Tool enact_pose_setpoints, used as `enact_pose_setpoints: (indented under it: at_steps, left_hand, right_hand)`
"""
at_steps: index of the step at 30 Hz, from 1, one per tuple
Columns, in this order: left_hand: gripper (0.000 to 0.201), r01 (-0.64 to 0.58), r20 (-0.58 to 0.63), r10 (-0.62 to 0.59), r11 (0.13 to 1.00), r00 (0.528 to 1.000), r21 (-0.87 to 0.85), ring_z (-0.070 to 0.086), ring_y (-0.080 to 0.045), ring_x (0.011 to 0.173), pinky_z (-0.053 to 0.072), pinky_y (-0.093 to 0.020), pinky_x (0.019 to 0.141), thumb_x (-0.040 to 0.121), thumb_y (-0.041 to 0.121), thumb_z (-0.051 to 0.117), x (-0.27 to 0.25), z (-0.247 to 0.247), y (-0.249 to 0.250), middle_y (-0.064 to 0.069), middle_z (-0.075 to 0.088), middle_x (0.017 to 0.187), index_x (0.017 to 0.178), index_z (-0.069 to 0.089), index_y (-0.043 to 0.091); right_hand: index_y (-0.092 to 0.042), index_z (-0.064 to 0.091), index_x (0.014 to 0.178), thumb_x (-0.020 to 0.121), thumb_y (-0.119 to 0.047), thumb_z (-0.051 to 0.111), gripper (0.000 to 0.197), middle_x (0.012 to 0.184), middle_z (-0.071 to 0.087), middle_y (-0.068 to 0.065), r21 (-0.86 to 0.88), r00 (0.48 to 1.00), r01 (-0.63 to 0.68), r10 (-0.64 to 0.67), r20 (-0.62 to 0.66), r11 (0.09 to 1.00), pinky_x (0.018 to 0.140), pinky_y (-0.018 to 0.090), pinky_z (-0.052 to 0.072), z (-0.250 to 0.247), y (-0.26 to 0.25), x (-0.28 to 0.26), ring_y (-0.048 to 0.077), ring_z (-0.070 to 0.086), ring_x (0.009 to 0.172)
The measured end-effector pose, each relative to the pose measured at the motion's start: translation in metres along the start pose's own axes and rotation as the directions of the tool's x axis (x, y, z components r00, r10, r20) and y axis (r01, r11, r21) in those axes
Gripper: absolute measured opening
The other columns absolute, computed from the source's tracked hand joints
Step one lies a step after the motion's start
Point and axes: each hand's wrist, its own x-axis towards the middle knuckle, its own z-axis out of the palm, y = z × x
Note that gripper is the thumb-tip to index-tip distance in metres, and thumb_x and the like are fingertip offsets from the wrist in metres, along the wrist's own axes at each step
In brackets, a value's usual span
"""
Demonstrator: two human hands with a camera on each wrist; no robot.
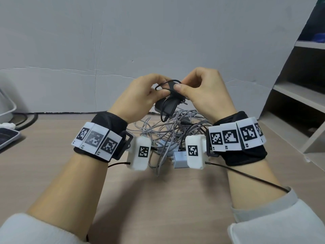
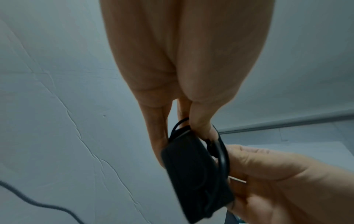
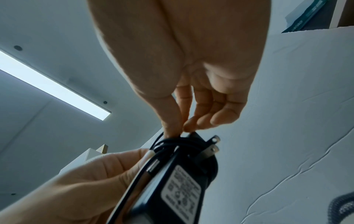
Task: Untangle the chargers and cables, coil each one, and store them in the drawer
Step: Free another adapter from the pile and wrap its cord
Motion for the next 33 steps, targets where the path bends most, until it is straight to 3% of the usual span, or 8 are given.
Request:
enact_pose_setpoints:
  at_steps: [4,10,14,19,23,27,30,33]
  left_hand:
    - [0.005,0.022,0.032,-0.02,0.998,0.999,-0.054,0.071,-0.035,0.089,0.056,-0.048,0.088,0.099,0.015,0.062,0.001,-0.003,-0.003,-0.006,0.074,0.112,0.102,0.065,0.011]
    - [0.017,0.038,0.008,-0.037,0.994,0.999,-0.102,0.071,-0.012,0.083,0.057,-0.023,0.081,0.097,0.013,0.065,0.003,0.004,-0.002,0.001,0.074,0.108,0.113,0.069,0.007]
    - [0.015,0.074,-0.083,-0.08,0.995,0.993,-0.071,0.073,-0.02,0.079,0.058,-0.032,0.075,0.097,0.02,0.066,0.005,0.007,-0.008,0.002,0.075,0.099,0.109,0.069,0.011]
    - [0.02,0.145,-0.179,-0.166,0.981,0.97,-0.128,0.074,-0.021,0.076,0.059,-0.042,0.079,0.091,0.032,0.069,0.005,0.008,-0.013,0.002,0.074,0.098,0.1,0.068,0.014]
    - [0.018,0.171,-0.187,-0.194,0.976,0.963,-0.135,0.069,-0.016,0.071,0.048,-0.028,0.059,0.091,0.03,0.071,0.005,0.011,-0.011,0.003,0.072,0.092,0.098,0.068,0.014]
    - [0.016,0.151,-0.178,-0.184,0.971,0.967,-0.186,0.074,-0.027,0.082,0.059,-0.048,0.082,0.087,0.028,0.074,0.005,0.015,-0.009,0.0,0.074,0.094,0.093,0.068,0.015]
    - [0.02,0.144,-0.171,-0.175,0.973,0.97,-0.181,0.074,-0.026,0.08,0.059,-0.049,0.082,0.084,0.033,0.073,0.005,0.019,-0.008,0.002,0.073,0.093,0.093,0.067,0.017]
    - [0.015,0.138,-0.195,-0.168,0.978,0.966,-0.155,0.074,-0.026,0.079,0.059,-0.048,0.082,0.089,0.025,0.075,0.006,0.018,-0.01,0.004,0.071,0.091,0.094,0.067,0.013]
  right_hand:
    - [-0.018,0.068,0.078,0.083,-0.026,0.081,0.016,0.069,0.063,-0.008,-0.015,0.997,0.027,-0.026,0.071,1.0,0.059,0.017,0.044,-0.003,-0.001,-0.001,0.003,0.055,0.062]
    - [-0.021,0.073,0.08,0.091,-0.023,0.072,0.011,0.076,0.071,-0.003,-0.091,0.988,0.022,-0.008,0.156,0.996,0.069,0.026,0.05,-0.001,0.001,0.001,0.009,0.062,0.071]
    - [-0.026,0.073,0.088,0.094,-0.025,0.065,0.01,0.077,0.065,-0.011,-0.117,0.993,-0.004,0.018,0.12,0.993,0.065,0.019,0.041,0.0,0.0,0.001,0.0,0.055,0.066]
    - [-0.021,0.063,0.082,0.083,-0.038,0.075,0.02,0.076,0.064,-0.008,-0.149,0.974,-0.053,0.085,0.212,0.987,0.065,0.028,0.049,0.003,-0.006,-0.006,0.008,0.059,0.07]
    - [-0.019,0.066,0.084,0.082,-0.036,0.075,0.02,0.079,0.07,-0.002,-0.146,0.947,-0.088,0.128,0.294,0.985,0.076,0.046,0.06,0.007,-0.008,-0.009,0.017,0.069,0.076]
    - [-0.022,0.059,0.087,0.078,-0.029,0.069,0.014,0.084,0.067,-0.001,-0.194,0.949,-0.111,0.162,0.27,0.975,0.076,0.042,0.059,0.008,-0.008,-0.009,0.022,0.068,0.083]
    - [-0.017,0.06,0.086,0.081,-0.026,0.064,0.012,0.087,0.067,0.002,-0.286,0.975,-0.084,0.138,0.173,0.955,0.067,0.032,0.051,0.012,-0.012,-0.011,0.024,0.063,0.084]
    - [-0.012,0.064,0.081,0.083,-0.026,0.063,0.014,0.08,0.069,0.005,-0.292,0.984,-0.06,0.105,0.144,0.955,0.071,0.035,0.055,0.016,-0.014,-0.012,0.027,0.065,0.082]
